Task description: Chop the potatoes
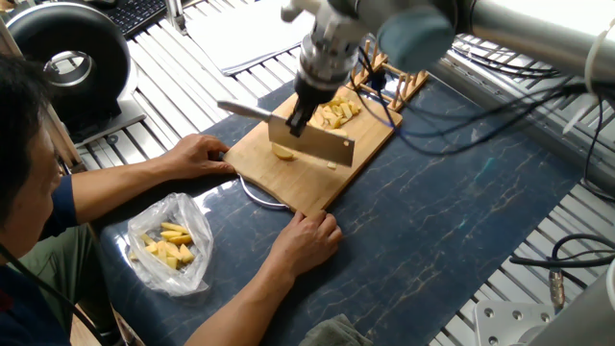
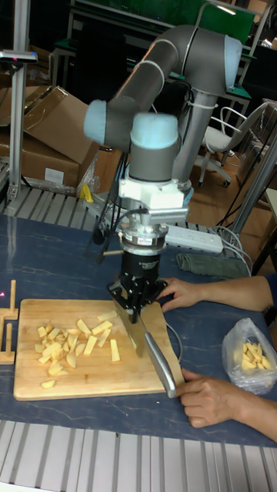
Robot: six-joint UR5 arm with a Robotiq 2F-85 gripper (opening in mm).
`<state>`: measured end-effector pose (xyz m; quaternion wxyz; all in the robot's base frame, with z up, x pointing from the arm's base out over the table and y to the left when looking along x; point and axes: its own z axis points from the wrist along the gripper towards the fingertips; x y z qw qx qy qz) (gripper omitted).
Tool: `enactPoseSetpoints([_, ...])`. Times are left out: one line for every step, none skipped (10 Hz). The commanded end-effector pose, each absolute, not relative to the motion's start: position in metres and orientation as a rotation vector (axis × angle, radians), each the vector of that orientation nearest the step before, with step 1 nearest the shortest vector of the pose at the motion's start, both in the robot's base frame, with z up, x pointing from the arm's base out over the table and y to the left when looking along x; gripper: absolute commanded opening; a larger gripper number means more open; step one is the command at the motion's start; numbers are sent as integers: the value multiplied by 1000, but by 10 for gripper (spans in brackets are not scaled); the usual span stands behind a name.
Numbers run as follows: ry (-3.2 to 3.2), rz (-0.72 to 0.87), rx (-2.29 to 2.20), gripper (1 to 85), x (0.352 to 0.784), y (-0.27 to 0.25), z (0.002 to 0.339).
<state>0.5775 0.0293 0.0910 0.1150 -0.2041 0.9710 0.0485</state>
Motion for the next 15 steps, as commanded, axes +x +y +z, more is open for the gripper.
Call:
enactPoseSetpoints([2886,156,-568,10,589,34,116])
enactPoseSetpoints([2886,163,-549,10,592,42,115])
enactPoseSetpoints([2882,169,-540,10,594,45,113])
enactPoseSetpoints([2881,174,-535,10,595,48,110])
enactPoseSetpoints([2880,171,-528,10,594,50,108])
enactPoseSetpoints([2875,162,-527,10,595,51,104])
enactPoseSetpoints([2871,156,-523,10,597,52,100])
enactPoseSetpoints([2867,153,-520,10,598,53,95])
enactPoseSetpoints([2869,153,-521,10,598,54,93])
enactPoseSetpoints([2869,151,-521,10,596,54,92])
enactPoseSetpoints([2870,149,-521,10,594,55,91])
enactPoseSetpoints([2869,144,-522,10,592,55,88])
enactPoseSetpoints([2868,142,-521,10,590,54,87])
enactPoseSetpoints([2866,143,-526,10,588,54,87])
enactPoseSetpoints([2866,143,-530,10,586,53,87])
